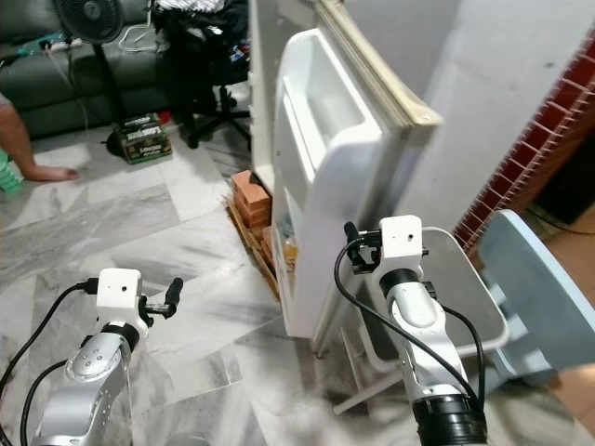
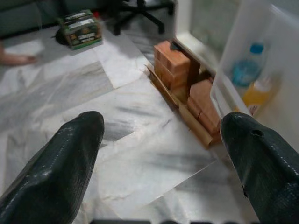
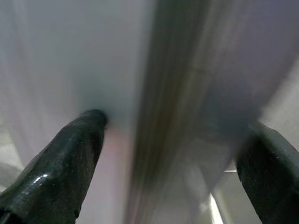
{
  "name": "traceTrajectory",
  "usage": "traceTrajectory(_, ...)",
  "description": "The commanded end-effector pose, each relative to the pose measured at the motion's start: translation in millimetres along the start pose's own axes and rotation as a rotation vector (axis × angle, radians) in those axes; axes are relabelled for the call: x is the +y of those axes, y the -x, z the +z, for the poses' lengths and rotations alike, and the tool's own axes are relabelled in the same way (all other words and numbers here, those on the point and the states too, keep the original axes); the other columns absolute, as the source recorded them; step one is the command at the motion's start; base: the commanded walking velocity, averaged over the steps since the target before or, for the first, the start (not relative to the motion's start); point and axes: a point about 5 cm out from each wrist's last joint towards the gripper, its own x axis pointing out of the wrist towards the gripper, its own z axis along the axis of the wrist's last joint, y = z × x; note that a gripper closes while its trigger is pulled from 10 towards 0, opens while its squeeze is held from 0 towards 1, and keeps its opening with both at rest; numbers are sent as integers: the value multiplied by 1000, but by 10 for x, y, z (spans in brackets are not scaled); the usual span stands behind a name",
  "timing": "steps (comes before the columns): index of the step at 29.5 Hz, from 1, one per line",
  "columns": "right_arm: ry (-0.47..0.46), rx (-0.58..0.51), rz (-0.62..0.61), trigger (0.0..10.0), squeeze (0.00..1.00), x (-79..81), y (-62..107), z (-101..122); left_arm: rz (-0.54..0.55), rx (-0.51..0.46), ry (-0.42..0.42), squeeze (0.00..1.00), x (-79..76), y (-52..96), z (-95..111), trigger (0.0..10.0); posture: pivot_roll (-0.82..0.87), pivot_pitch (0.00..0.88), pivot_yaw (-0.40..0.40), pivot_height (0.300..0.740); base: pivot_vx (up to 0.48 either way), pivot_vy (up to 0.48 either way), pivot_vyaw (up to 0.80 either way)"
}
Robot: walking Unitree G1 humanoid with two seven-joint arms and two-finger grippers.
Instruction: Restocking fridge
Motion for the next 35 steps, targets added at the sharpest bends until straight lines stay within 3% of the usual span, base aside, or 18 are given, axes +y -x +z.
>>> traceTrajectory(1,11,-45,-78,10000,1000,-196,-13,117,-48,-34,5,0,-149,-41,98,10000,94,0,-26,740,0,0,0)
traceTrajectory(4,-24,-59,-44,10000,984,-145,-79,153,-44,-29,0,0,-149,-48,96,10000,98,0,-26,740,0,0,0)
traceTrajectory(5,-62,-67,-13,10000,827,-124,-112,174,-41,-28,4,0,-148,-48,96,10000,98,0,-26,740,0,0,0)
traceTrajectory(6,-62,-67,-13,10000,827,-124,-112,174,-41,-28,4,0,-148,-48,96,10000,98,0,-26,740,0,0,0)
traceTrajectory(7,-75,-70,3,10000,204,-114,-127,185,-41,-28,5,0,-147,-48,96,10000,101,0,-26,740,0,0,0)
traceTrajectory(8,-68,-77,14,10000,0,-118,-151,206,-42,-29,6,0,-148,-48,95,10000,101,0,-26,740,0,0,0)
traceTrajectory(13,-80,-117,-2,10000,0,-217,-281,337,-40,-25,8,0,-148,-48,89,10000,105,0,-27,740,0,0,0)
traceTrajectory(19,-101,-150,36,10000,0,-190,-396,452,-32,2,10,0,-138,-46,62,10000,109,0,-22,740,0,0,0)
traceTrajectory(23,-221,-238,131,10000,0,134,-742,870,-43,98,23,0,-108,-42,-57,10000,115,0,-19,740,0,0,0)
traceTrajectory(26,-241,-248,130,10000,0,215,-801,962,-45,99,23,0,-110,-46,-58,10000,117,0,-20,740,0,0,0)
traceTrajectory(27,-316,-257,197,10000,0,397,-832,1103,-58,102,7,0,-124,-50,-59,10000,127,0,-27,740,0,0,0)
traceTrajectory(28,-465,-266,424,10000,0,678,-728,1267,-63,104,1,0,-135,-49,-61,10000,131,0,-31,740,0,0,0)
traceTrajectory(29,-596,-296,741,10000,0,942,-472,1478,-68,105,1,0,-143,-45,-61,10000,141,0,-38,740,0,0,0)
traceTrajectory(30,-634,-366,1082,10000,0,1095,-87,1677,-70,106,5,0,-146,-39,-60,10000,143,0,-39,740,0,0,0)
traceTrajectory(31,-638,-406,1347,10000,0,1130,276,1769,-70,107,8,0,-144,-32,-61,10000,142,0,-43,740,0,0,0)
traceTrajectory(33,-651,-407,1579,10000,0,1065,633,1788,-69,108,12,0,-136,-23,-63,10000,140,0,-46,740,0,0,0)
traceTrajectory(34,-674,-392,1627,10000,0,1022,700,1784,-67,109,14,0,-133,-20,-62,10000,140,0,-46,740,0,0,0)
traceTrajectory(35,-637,-312,1533,10000,0,919,623,1579,-64,115,19,0,-131,-10,-82,10000,136,0,-46,740,0,0,0)
